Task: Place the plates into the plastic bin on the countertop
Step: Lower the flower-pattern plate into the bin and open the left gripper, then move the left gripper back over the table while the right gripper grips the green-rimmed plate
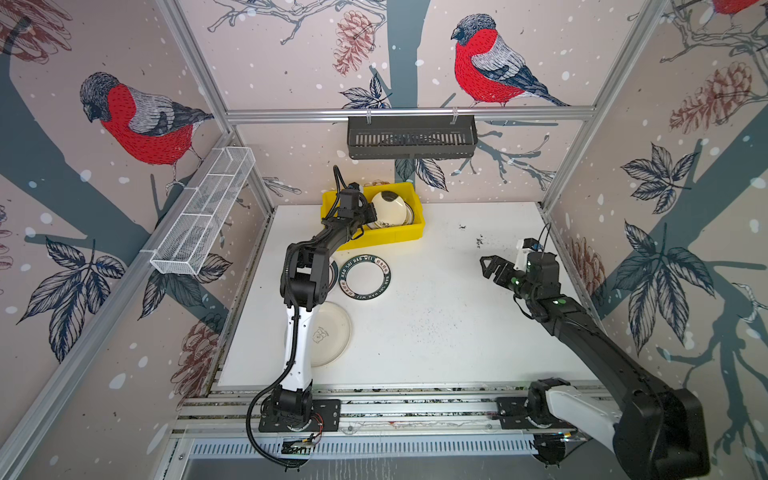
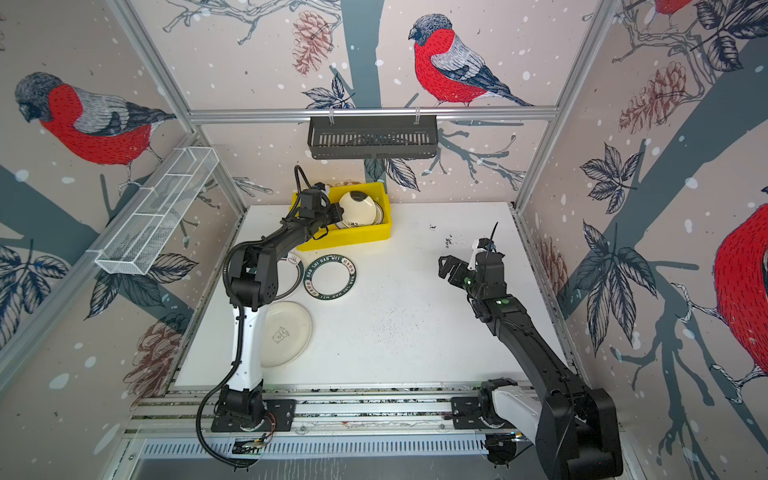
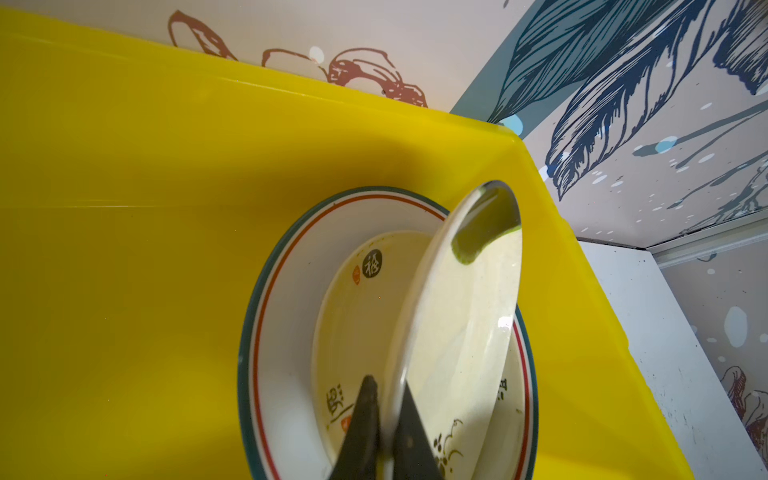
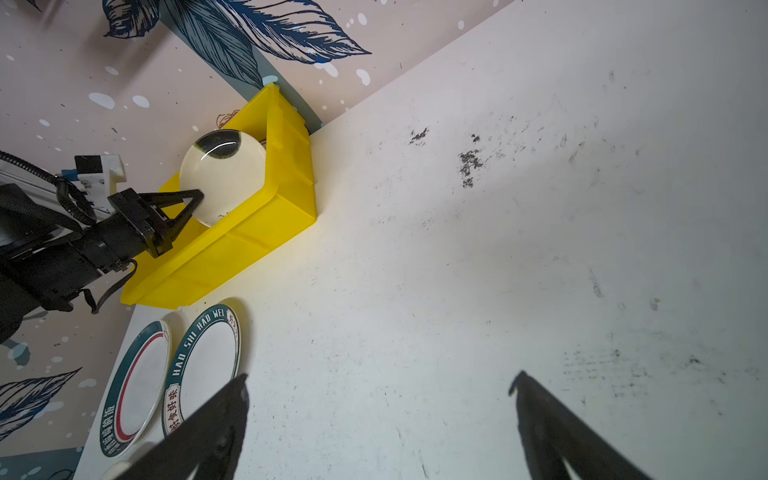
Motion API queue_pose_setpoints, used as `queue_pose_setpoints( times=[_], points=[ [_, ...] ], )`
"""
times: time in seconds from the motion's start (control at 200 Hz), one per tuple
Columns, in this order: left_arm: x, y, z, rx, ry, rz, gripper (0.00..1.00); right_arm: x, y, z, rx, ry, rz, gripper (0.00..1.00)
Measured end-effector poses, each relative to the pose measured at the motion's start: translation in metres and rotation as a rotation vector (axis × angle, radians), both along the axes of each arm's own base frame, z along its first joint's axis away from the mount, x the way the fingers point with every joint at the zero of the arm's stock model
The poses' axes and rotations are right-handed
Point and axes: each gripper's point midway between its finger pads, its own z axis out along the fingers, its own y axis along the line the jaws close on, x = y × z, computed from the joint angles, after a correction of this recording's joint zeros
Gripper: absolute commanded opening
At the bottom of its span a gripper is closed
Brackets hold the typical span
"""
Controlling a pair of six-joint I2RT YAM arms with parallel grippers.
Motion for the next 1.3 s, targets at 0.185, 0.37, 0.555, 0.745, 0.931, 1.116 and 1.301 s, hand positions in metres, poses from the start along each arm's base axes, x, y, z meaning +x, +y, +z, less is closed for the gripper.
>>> queue_pose_setpoints(
  times=[0.185, 0.37, 0.555, 0.745, 0.931, 1.116, 1.301],
  points=[
    [0.004, -0.001, 0.009, 0.043, -0.024, -0.021, 0.73, -0.002, -0.003, -0.003, -0.009, 0.015, -0.014, 0.99],
    [0.003, -0.004, 0.013, 0.106, -0.04, -0.038, 0.98, -0.005, -0.005, 0.001, -0.01, 0.002, -0.02, 0.99],
    [0.0, -0.005, 0.019, 0.149, -0.047, -0.043, 0.98, -0.01, -0.002, 0.01, -0.006, -0.031, -0.01, 0.99],
    [-0.011, -0.004, 0.03, 0.155, -0.044, -0.045, 0.98, -0.014, 0.009, 0.007, -0.01, -0.028, 0.016, 0.99],
    [-0.043, 0.005, 0.03, 0.172, -0.012, -0.032, 0.98, -0.019, 0.034, -0.001, -0.001, -0.001, 0.08, 0.99],
    [-0.072, 0.021, 0.046, 0.195, -0.027, 0.014, 0.98, -0.022, 0.06, -0.009, -0.003, 0.02, 0.154, 0.99],
    [-0.108, 0.036, 0.068, 0.201, -0.061, 0.052, 0.98, -0.012, 0.089, -0.025, 0.01, 0.056, 0.237, 0.99]
  ],
)
